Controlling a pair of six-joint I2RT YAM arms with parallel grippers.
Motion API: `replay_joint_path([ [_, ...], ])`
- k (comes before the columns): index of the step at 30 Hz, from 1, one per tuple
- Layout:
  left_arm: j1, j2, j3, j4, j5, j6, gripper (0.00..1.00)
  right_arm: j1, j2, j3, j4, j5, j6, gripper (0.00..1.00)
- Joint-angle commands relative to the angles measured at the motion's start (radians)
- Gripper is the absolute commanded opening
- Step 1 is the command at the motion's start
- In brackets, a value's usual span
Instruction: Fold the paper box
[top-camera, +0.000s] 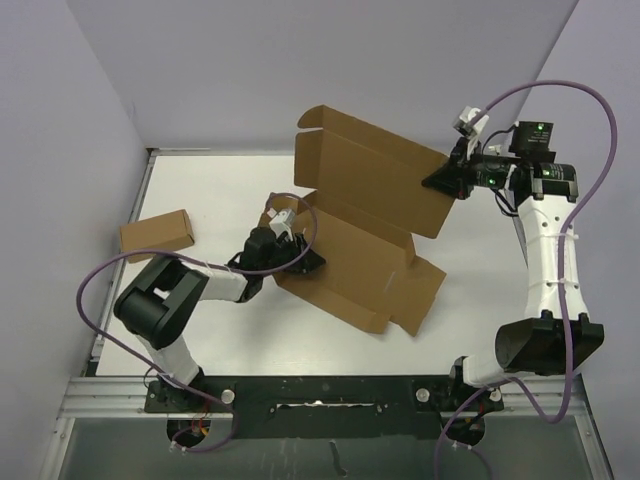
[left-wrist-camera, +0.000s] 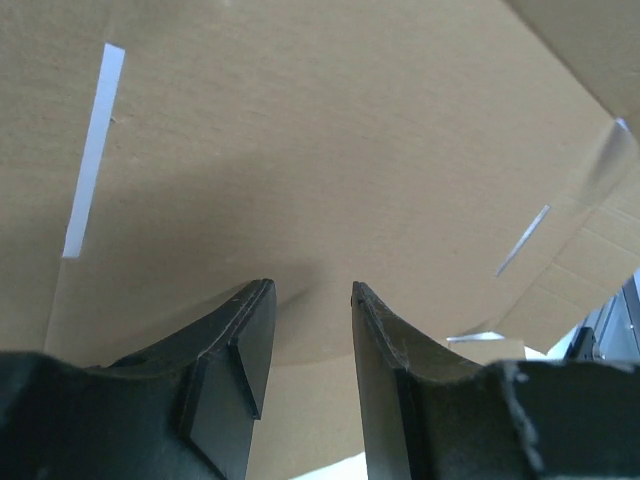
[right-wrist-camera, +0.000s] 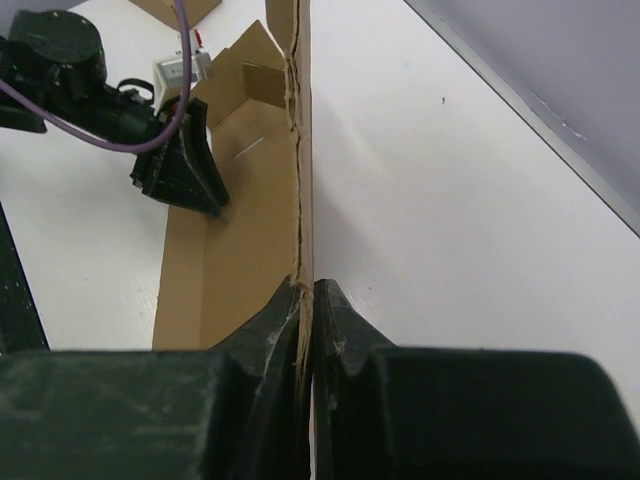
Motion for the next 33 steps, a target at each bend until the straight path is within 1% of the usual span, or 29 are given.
replay_joint_path([
  [1, -0.004, 0.094, 0.072, 0.175, -0.027, -0.056, 0.35, -0.045, -0.04, 0.024, 0.084, -0.1, 0.082, 0.0],
  [7, -0.003, 0.197, 0.161, 0.276, -0.02, -0.066, 0.34, -0.12, 0.001, 0.057, 0.105, -0.229, 0.185, 0.0],
  [13, -0.005, 0.272, 0.235, 0.32, 0.016, -0.076, 0.34, -0.117, 0.014, -0.02, 0.141, -0.276, 0.249, 0.0],
  [22, -0.004, 0.307, 0.244, 0.365, 0.044, -0.084, 0.34, -0.068, 0.023, -0.1, 0.197, -0.239, 0.327, 0.0],
  [28, -0.005, 0.292, 0.185, 0.472, 0.053, -0.123, 0.37, -0.054, 0.019, -0.176, 0.225, -0.182, 0.336, 0.0],
  [33, -0.005, 0.272, 0.137, 0.556, 0.064, -0.197, 0.39, -0.022, 0.012, -0.214, 0.229, -0.125, 0.307, 0.0],
])
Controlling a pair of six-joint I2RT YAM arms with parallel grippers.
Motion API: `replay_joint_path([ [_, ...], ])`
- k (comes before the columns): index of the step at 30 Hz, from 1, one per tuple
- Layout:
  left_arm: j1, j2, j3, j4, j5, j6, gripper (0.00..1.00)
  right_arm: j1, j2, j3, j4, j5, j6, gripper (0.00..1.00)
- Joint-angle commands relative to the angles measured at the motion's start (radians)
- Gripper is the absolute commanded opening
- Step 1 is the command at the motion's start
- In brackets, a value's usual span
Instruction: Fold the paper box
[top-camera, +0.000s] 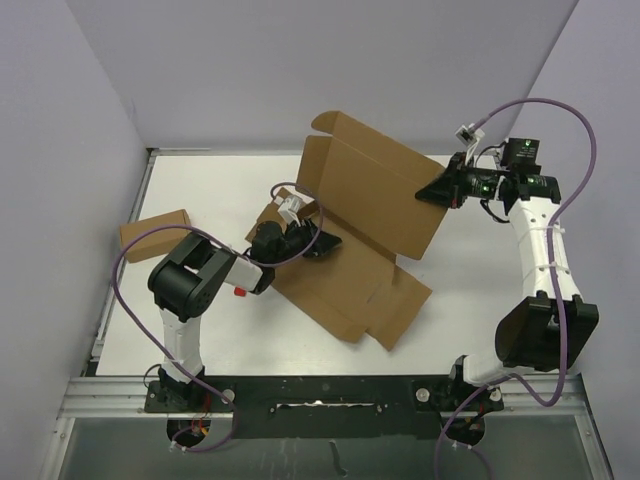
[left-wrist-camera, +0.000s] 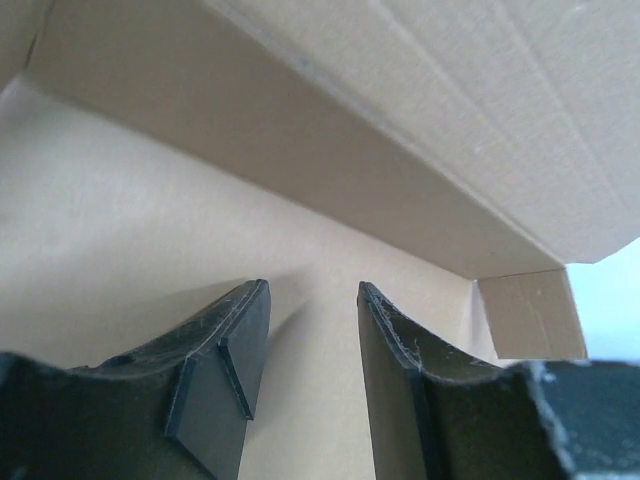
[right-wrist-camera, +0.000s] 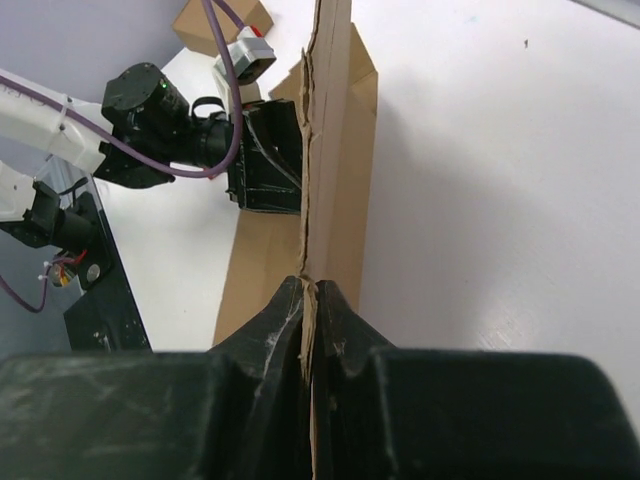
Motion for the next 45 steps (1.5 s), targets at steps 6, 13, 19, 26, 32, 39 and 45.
replay_joint_path([
  [6, -0.014, -0.045, -0.089, 0.235, 0.017, -0.185, 0.44, 0.032, -0.013, -0.002, 0.046, 0.045, -0.005, 0.0],
  [13, -0.046, -0.14, -0.094, 0.181, -0.109, -0.285, 0.64, -0.019, -0.037, 0.04, 0.125, 0.001, 0.083, 0.0],
  [19, -0.068, -0.145, -0.036, 0.179, -0.222, -0.366, 0.76, -0.063, -0.055, 0.058, 0.236, -0.083, 0.236, 0.0],
  [26, -0.085, -0.077, 0.086, 0.27, -0.237, -0.429, 0.79, -0.069, -0.083, -0.025, 0.415, -0.161, 0.438, 0.0],
  [32, -0.105, -0.058, 0.121, 0.286, -0.247, -0.445, 0.8, -0.069, -0.083, -0.089, 0.58, -0.206, 0.613, 0.0],
  [39, -0.118, -0.052, 0.149, 0.267, -0.251, -0.449, 0.8, -0.056, -0.074, -0.158, 0.694, -0.225, 0.726, 0.0],
  [45, -0.119, -0.03, 0.165, 0.299, -0.245, -0.464, 0.69, -0.036, -0.058, -0.206, 0.682, -0.217, 0.72, 0.0],
])
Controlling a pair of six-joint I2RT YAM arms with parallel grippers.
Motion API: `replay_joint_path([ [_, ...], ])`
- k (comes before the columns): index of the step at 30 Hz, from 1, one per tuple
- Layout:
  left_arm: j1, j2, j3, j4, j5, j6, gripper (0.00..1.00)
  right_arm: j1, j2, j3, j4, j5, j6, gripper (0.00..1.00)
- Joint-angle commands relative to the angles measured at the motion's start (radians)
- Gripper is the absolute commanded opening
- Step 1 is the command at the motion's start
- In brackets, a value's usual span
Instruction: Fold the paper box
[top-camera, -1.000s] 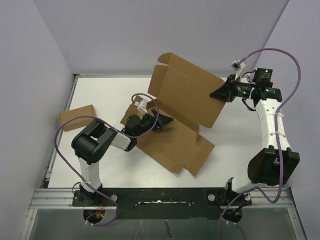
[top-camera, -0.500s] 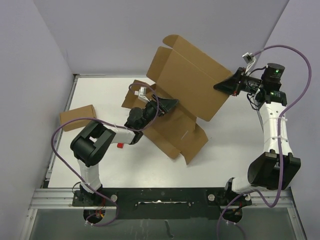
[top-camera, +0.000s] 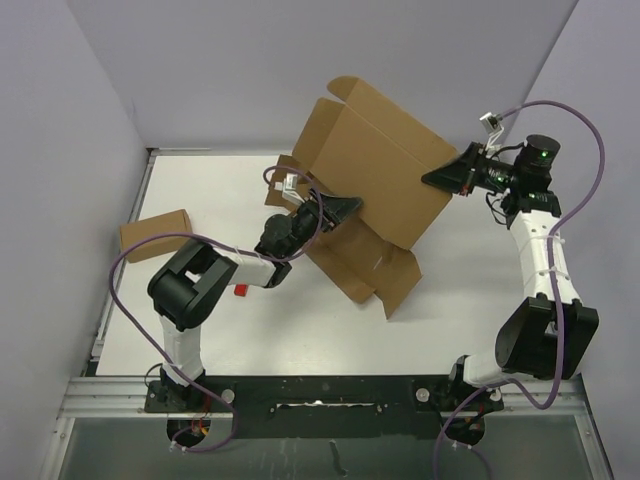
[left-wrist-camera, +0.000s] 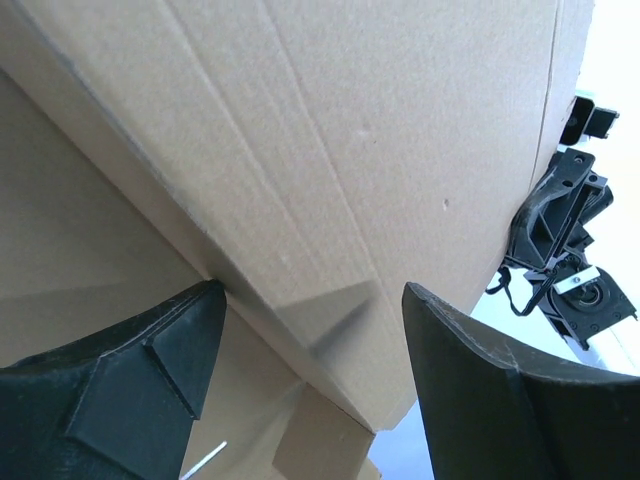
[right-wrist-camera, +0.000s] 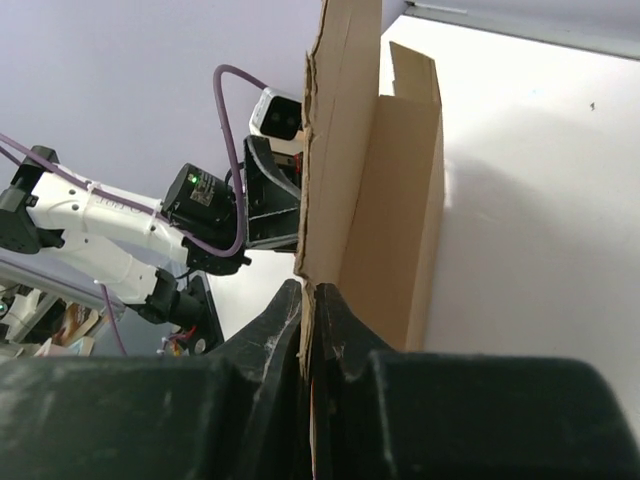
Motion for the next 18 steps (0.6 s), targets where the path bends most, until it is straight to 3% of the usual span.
replay_joint_path([
  [1, -0.008, 0.033, 0.052, 0.115, -0.005, -0.026, 0.63, 0.024, -0.008, -0.031, 0.031, -0.05, 0.027, 0.0],
  [9, -0.008, 0.044, 0.037, 0.169, -0.01, -0.091, 0.33, 0.024, 0.017, -0.063, 0.01, -0.038, 0.009, 0.0],
  [15, -0.008, 0.056, 0.037, 0.216, -0.012, -0.147, 0.03, 0.01, 0.023, -0.099, 0.089, -0.029, 0.08, 0.0],
  [18, -0.015, 0.059, 0.045, 0.213, -0.013, -0.161, 0.0, 0.009, 0.026, -0.141, 0.169, -0.03, 0.147, 0.0],
])
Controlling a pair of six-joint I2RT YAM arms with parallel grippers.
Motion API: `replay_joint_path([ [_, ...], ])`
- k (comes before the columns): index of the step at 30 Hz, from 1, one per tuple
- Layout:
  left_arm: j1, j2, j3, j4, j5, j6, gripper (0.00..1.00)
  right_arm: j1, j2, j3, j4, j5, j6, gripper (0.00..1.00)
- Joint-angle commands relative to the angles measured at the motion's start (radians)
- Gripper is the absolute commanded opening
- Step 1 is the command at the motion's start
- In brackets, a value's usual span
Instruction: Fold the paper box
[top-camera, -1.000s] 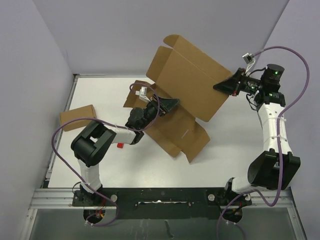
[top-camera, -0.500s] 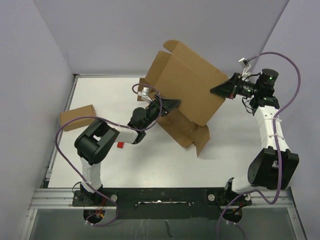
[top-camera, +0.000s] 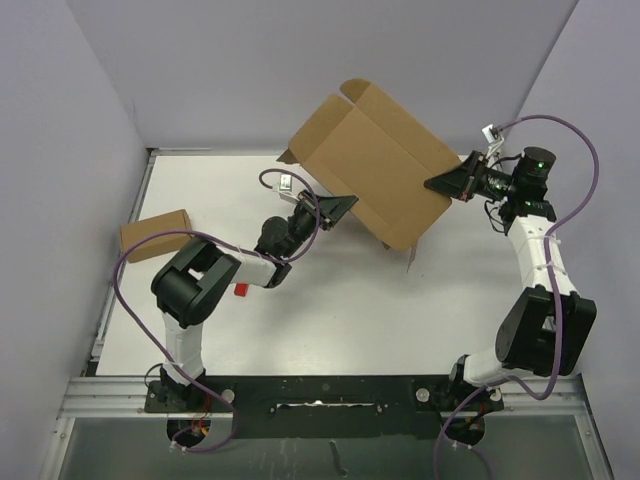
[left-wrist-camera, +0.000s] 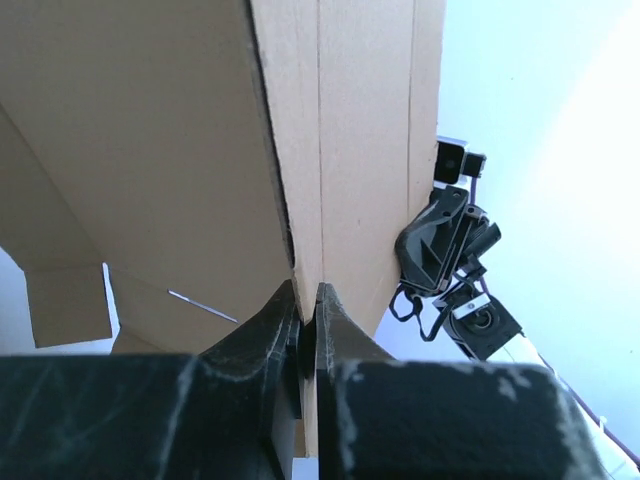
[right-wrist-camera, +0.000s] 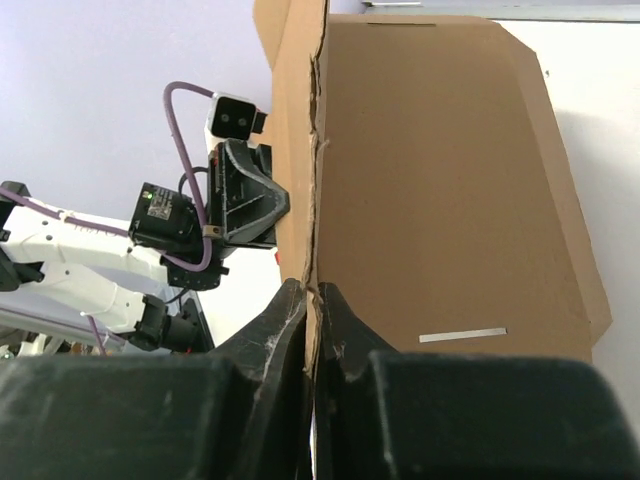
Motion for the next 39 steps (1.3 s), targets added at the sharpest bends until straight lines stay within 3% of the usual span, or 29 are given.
replay_joint_path([
  [1, -0.024, 0.026, 0.044, 0.101, 0.005, -0.022, 0.0, 0.03, 0.002, -0.047, 0.098, -0.086, 0.104, 0.0],
  [10, -0.038, 0.034, 0.042, 0.106, 0.011, -0.034, 0.0, 0.021, 0.004, -0.06, 0.166, -0.091, 0.161, 0.0],
  [12, -0.044, 0.039, 0.038, 0.102, 0.015, -0.04, 0.19, 0.019, 0.005, -0.063, 0.193, -0.091, 0.18, 0.0],
  [16, -0.071, 0.046, 0.034, 0.087, 0.012, -0.032, 0.32, 0.018, 0.006, -0.063, 0.2, -0.091, 0.185, 0.0],
  [31, -0.148, 0.068, 0.039, 0.082, -0.01, -0.028, 0.32, -0.003, 0.015, -0.066, 0.202, -0.086, 0.178, 0.0],
  [39, -0.16, 0.076, 0.03, 0.083, 0.015, -0.036, 0.43, -0.006, 0.016, -0.062, 0.2, -0.087, 0.174, 0.0],
])
